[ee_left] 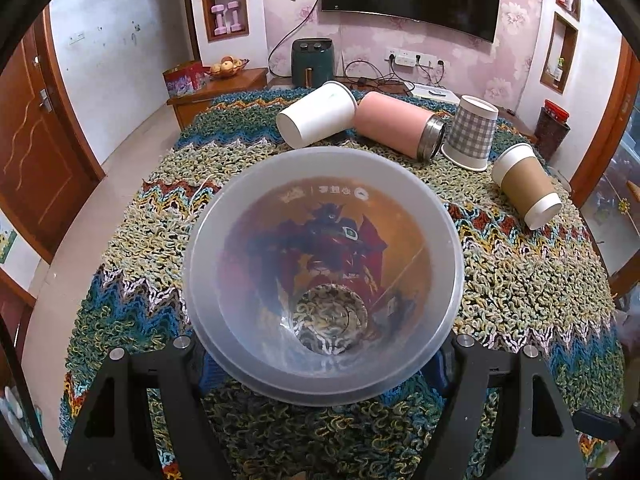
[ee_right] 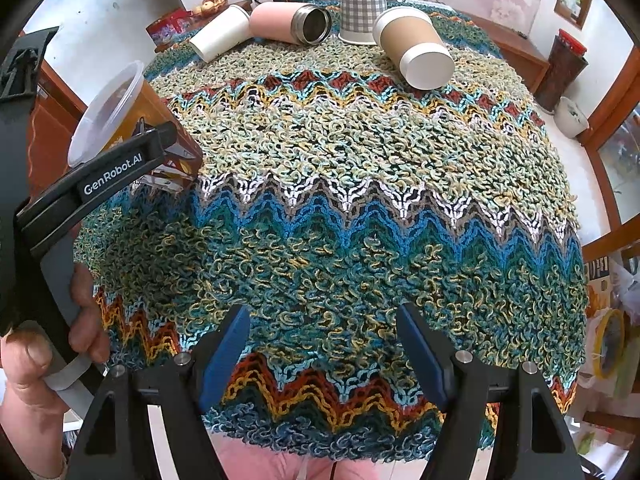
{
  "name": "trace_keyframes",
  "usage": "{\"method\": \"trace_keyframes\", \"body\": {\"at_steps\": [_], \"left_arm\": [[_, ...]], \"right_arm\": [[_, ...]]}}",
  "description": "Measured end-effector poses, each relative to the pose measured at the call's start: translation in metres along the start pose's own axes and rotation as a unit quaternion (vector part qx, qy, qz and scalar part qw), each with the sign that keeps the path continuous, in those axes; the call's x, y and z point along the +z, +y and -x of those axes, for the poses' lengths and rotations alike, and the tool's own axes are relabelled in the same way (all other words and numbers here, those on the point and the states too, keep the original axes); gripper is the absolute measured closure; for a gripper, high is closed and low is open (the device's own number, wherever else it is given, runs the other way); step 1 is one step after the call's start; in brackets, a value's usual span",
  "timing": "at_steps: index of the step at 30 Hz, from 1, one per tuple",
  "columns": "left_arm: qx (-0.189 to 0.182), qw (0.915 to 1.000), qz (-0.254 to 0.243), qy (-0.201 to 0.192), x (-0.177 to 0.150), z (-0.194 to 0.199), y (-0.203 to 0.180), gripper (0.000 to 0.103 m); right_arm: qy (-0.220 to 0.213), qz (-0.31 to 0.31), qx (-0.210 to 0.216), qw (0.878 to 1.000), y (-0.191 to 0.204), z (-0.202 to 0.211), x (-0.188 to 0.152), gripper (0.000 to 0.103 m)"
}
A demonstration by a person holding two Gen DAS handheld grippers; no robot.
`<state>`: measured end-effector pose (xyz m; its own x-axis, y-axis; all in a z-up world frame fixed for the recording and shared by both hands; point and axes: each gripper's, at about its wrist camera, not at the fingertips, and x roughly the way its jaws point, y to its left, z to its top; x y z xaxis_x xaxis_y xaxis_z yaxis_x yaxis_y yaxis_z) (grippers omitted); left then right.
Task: Flip cup upright
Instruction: 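Lower the cup base-down onto the tablecloth and open the left gripper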
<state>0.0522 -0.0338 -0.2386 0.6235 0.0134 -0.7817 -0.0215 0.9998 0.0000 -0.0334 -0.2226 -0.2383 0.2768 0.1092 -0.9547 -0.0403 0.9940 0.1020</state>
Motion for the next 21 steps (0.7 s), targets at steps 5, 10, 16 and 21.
{"method": "trace_keyframes", "body": {"at_steps": [5, 10, 16, 21], "left_arm": [[-0.003, 1.0000, -0.007, -0.003, 0.001, 0.003, -0.001, 0.011], [-0.001, 0.9999, -0.010, -0.002, 0.002, 0.008, 0.001, 0.007], [0.005, 0.9998, -0.017, 0.008, 0.006, 0.026, 0.005, 0.007], [0.018, 0.9989, -0.038, 0.022, 0.011, 0.057, 0.009, 0.007]], "right_arm": [[0.001, -0.003, -0.008, 1.000, 0.001, 0.001, 0.001, 0.027], [0.000, -0.002, -0.010, 1.000, 0.005, 0.002, 0.006, 0.027], [-0.002, -0.001, -0.009, 1.000, 0.009, 0.011, 0.010, 0.027], [-0.002, 0.004, -0.009, 1.000, 0.013, 0.029, 0.010, 0.027]]}}
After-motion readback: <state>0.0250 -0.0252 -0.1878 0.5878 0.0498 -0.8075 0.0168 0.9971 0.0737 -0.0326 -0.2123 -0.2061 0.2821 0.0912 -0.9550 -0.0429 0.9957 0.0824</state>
